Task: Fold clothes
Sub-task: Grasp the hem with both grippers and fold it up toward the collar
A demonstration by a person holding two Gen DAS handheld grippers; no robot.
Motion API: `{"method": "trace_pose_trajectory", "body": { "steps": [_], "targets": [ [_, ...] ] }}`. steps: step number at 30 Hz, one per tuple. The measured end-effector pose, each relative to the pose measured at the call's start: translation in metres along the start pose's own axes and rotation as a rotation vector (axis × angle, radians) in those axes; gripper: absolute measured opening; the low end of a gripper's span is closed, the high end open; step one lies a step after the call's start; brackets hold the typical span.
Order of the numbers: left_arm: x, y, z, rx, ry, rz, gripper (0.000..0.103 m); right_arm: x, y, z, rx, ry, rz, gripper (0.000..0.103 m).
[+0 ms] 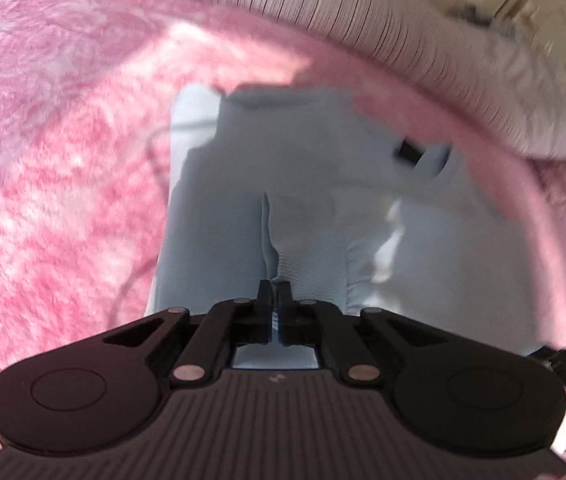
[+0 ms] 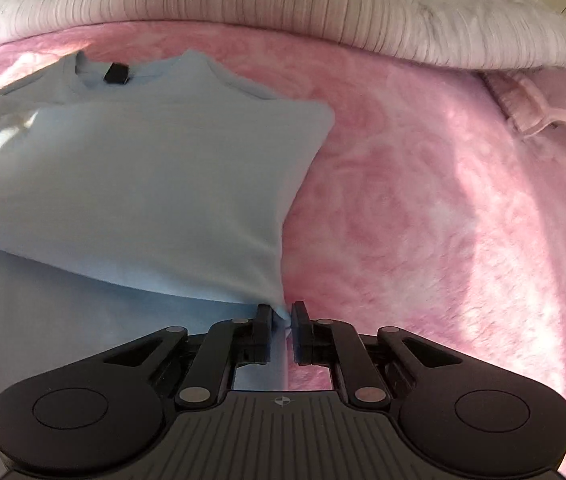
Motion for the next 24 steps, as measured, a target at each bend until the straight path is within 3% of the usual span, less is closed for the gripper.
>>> {"method": "trace_pose_trajectory", "body": {
  "steps": [4, 8, 13, 16, 18, 20, 24],
  "targets": [
    [0.007, 0.001, -0.002, 0.031, -0.019, 0.007, 0.001, 0.002, -0.003, -0.010, 0.110, 0.003, -0.021, 0.011],
    [0.027, -0.006, -0.006, 0.063, -0.064, 0.046, 0.002, 0.020, -0.006, 0.000, 0.067, -0.029, -0.033, 0.015],
    [0.036, -0.023, 0.019, -0.049, -0.063, 0.084, 0.004, 0.040, -0.027, 0.010, -0.079, -0.121, 0.025, 0.017],
    [0.014, -0.025, 0.045, -0.151, -0.023, 0.061, 0.010, 0.025, -0.041, 0.008, -0.155, -0.175, 0.039, 0.019],
    [-0.007, -0.017, 0.051, -0.215, -0.055, 0.000, 0.015, 0.010, -0.047, 0.004, -0.189, -0.198, 0.039, 0.021],
    [-0.020, -0.011, 0.053, -0.253, -0.084, -0.039, 0.018, -0.018, -0.034, 0.001, -0.187, -0.164, -0.056, 0.021],
    [0.001, -0.012, 0.052, -0.232, -0.088, 0.013, 0.018, -0.012, -0.030, -0.002, -0.123, -0.142, -0.044, 0.022]
  ]
}}
Point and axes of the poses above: each gripper's, at about its wrist camera, not at the fingertips, and x roughly against the way its jaws point, z to its right, y to its underside, the point moved 5 cm from there along -x, roughly the way its jaws point, and after that the axes turned 4 degrees about -x, right-handed, at the moved point
